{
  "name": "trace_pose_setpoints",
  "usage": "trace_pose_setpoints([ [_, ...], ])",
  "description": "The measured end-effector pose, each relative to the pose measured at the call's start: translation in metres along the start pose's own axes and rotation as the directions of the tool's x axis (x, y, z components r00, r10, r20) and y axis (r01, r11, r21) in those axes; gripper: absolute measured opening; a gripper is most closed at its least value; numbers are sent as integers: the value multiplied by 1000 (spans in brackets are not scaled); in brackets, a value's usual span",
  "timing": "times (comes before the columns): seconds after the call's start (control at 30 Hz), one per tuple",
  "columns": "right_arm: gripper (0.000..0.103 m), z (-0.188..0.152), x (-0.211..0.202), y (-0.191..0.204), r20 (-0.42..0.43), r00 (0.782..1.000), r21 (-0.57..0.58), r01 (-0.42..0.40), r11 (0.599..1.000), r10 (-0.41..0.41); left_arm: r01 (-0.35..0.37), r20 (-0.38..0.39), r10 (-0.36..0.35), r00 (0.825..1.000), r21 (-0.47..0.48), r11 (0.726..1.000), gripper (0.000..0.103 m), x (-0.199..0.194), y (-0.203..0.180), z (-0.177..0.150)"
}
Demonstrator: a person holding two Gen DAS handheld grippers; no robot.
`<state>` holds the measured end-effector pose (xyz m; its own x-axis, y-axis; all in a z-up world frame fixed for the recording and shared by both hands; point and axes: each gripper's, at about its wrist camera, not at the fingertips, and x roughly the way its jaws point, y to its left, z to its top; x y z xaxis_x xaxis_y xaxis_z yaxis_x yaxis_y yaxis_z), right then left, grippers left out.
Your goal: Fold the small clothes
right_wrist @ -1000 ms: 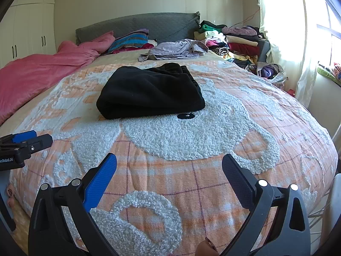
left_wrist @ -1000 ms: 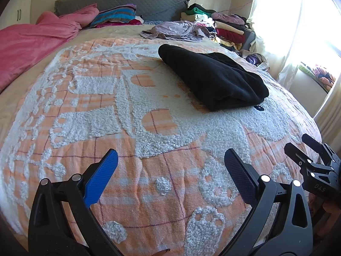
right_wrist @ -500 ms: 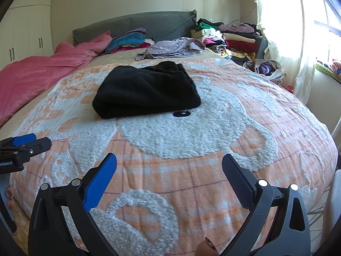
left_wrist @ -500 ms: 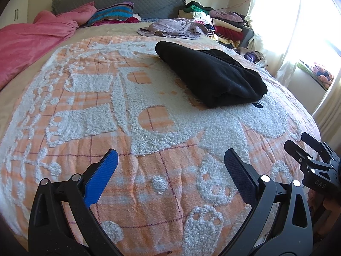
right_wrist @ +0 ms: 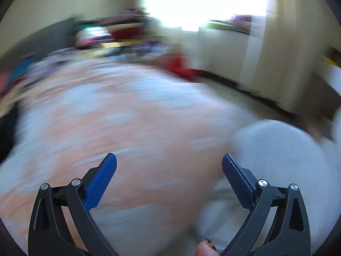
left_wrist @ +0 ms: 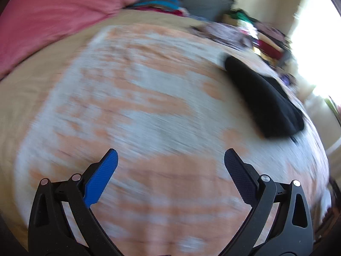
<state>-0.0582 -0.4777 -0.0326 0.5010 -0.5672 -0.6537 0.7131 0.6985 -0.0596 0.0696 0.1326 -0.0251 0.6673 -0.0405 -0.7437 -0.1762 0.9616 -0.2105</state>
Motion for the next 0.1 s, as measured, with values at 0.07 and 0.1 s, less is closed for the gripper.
trace_pose_setpoints([
  [0.07, 98, 14, 27, -55, -29, 990, 84, 140, 987, -138, -89, 18, 90, 996, -61, 994, 93, -1, 47, 25],
  [0.1, 98, 20, 41, -82, -50, 978, 117, 209, 971, -204, -130, 17, 132, 991, -89, 987, 93, -1, 70, 36],
])
